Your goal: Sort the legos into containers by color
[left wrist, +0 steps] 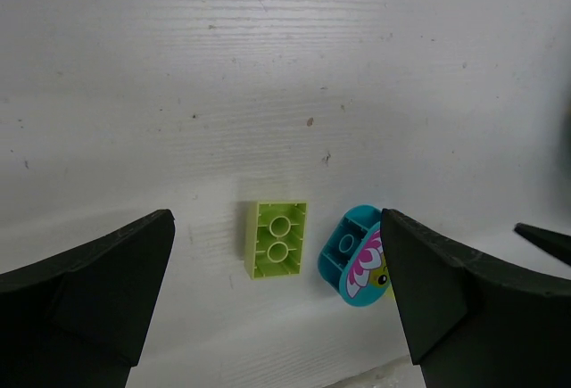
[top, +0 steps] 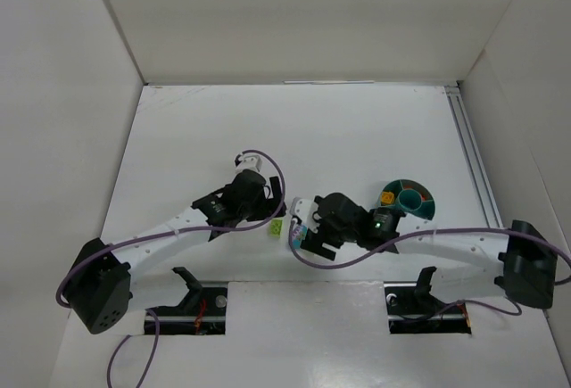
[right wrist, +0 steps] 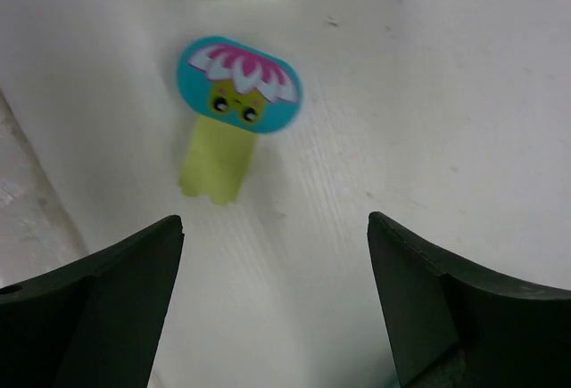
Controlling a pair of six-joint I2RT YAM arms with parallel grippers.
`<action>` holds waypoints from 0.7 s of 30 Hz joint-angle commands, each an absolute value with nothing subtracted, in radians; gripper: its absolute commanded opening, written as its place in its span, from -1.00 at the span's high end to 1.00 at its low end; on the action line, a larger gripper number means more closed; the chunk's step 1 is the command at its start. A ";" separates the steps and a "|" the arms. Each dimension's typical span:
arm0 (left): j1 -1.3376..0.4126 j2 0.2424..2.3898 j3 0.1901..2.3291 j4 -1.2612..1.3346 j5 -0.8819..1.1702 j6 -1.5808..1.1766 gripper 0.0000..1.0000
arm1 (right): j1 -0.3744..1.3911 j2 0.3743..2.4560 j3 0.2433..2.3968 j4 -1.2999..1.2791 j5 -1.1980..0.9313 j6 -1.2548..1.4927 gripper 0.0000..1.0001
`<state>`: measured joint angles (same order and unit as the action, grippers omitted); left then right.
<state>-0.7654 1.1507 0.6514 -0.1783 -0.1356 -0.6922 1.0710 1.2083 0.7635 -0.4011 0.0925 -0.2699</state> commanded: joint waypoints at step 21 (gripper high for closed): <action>-0.753 1.117 0.669 -0.192 -0.179 -0.738 -0.98 | 1.132 1.499 0.729 -0.100 0.064 -0.134 0.05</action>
<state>-0.7460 1.1503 0.6521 -0.2153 -0.1936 -0.7193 1.1275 1.4948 0.7357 -0.1631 0.0734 -0.1589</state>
